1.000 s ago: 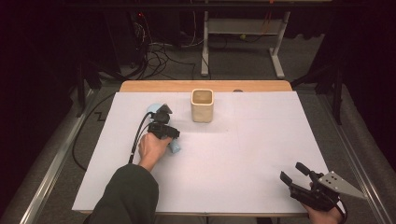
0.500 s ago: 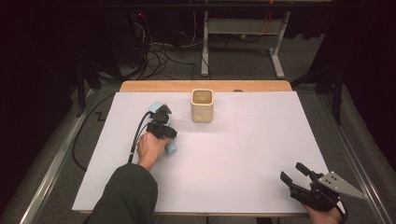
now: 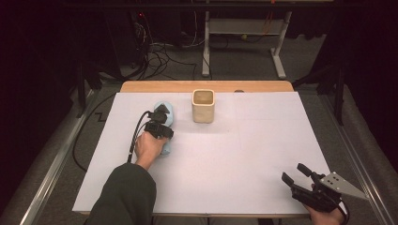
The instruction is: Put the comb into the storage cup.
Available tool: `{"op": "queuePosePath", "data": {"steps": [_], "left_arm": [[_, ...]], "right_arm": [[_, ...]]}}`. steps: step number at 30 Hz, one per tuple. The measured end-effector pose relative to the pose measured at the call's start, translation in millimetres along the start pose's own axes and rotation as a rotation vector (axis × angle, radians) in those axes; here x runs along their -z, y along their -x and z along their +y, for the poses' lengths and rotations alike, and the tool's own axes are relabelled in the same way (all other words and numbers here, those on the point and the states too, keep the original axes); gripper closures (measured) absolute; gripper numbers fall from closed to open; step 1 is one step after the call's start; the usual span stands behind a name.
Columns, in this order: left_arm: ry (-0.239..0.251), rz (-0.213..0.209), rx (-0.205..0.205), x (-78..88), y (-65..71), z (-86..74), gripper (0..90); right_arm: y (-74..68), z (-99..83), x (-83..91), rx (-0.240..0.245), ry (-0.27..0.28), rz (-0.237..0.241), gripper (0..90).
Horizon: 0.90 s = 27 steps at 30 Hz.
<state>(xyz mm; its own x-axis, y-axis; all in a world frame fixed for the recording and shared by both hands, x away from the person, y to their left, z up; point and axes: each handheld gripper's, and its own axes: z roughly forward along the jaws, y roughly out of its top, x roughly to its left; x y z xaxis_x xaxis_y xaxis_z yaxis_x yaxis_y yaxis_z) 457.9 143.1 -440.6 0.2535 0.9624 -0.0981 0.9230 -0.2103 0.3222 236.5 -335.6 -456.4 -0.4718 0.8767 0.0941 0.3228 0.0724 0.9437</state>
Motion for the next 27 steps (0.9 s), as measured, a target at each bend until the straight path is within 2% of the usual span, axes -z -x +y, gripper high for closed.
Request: {"op": "queuePosePath", "data": {"steps": [9, 16, 19, 27], "left_arm": [[-0.01, -0.017, -0.003, 1.7, -8.6, -0.1, 63.3], [-0.015, -0.021, -0.032, 2.0, -11.6, 0.2, 64.2], [-0.02, -0.004, -0.066, 2.7, -13.7, -0.6, 64.9], [-0.013, 0.034, -0.1, 4.0, -15.0, -3.1, 67.8]], "right_arm": [[-0.9, 0.0, -0.5, -0.002, -0.004, 0.007, 29.9], [-1.6, -0.1, -1.0, 0.003, -0.005, 0.01, 30.0], [-1.4, -0.3, -1.2, 0.004, -0.005, 0.01, 30.0], [-1.7, -0.3, -1.4, 0.004, -0.007, 0.012, 30.1]]}}
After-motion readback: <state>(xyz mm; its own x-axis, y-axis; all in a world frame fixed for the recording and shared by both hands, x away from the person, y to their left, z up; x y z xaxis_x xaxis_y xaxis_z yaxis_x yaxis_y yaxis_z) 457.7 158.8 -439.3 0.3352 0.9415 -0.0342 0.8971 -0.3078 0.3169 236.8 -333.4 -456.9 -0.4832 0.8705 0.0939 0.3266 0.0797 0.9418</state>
